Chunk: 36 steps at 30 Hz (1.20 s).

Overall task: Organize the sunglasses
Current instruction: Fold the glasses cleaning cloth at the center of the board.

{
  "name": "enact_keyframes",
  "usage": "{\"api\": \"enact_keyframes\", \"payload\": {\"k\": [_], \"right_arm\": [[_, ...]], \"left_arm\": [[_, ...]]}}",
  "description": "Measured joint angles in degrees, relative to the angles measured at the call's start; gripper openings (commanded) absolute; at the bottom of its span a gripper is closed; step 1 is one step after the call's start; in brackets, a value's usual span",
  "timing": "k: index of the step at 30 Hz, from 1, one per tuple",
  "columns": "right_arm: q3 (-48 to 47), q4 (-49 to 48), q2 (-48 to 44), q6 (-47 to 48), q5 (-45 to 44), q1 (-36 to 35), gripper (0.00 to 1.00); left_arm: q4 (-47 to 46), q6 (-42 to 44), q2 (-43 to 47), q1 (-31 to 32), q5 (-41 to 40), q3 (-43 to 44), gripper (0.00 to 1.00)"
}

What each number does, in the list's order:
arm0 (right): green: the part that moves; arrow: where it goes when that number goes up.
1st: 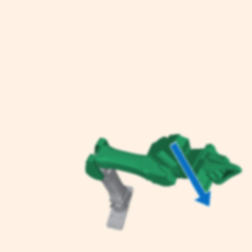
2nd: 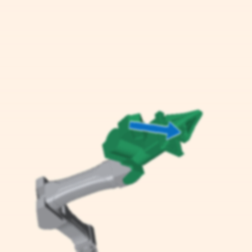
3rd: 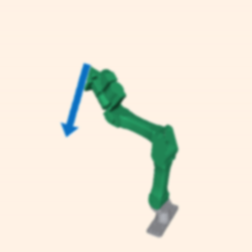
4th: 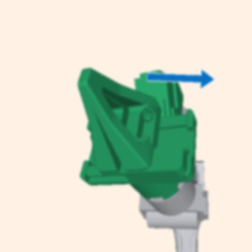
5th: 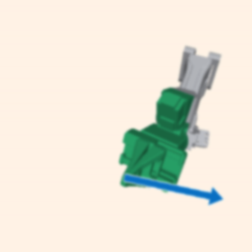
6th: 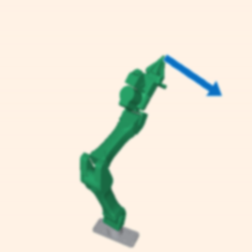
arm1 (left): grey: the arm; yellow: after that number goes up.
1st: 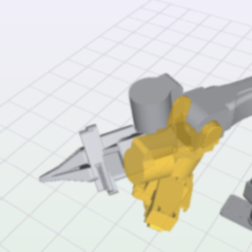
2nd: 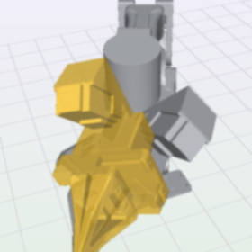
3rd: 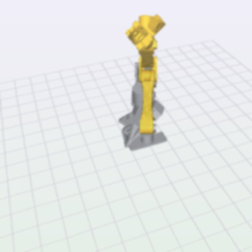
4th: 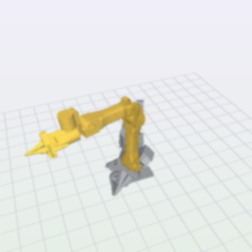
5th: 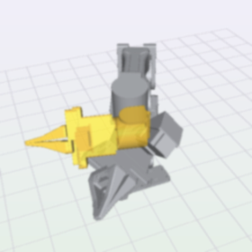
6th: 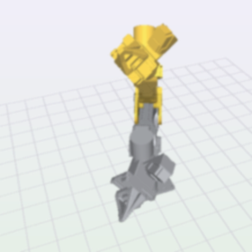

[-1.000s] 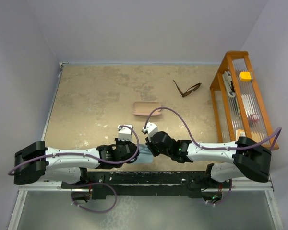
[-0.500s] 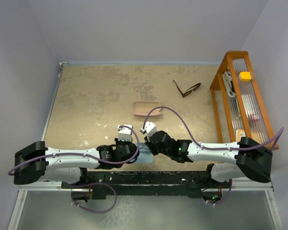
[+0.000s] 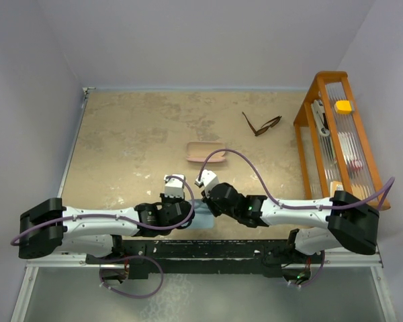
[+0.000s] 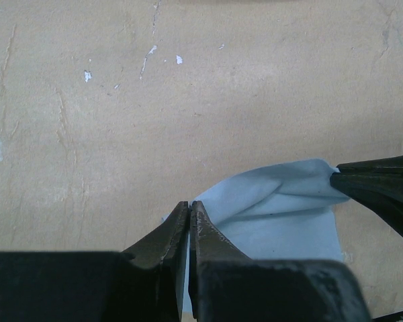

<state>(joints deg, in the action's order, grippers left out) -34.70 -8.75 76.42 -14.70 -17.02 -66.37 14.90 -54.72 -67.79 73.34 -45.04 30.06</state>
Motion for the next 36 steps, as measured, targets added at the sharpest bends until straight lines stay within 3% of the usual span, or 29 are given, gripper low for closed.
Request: {"api": "enact_keyframes", "payload": {"k": [36], "right_arm": [[4.0, -1.9, -2.4, -1.4, 4.8, -2.5, 0.00]], "left_arm": [[3.7, -4.5, 2.6, 5.2, 0.0, -1.9, 0.00]]}}
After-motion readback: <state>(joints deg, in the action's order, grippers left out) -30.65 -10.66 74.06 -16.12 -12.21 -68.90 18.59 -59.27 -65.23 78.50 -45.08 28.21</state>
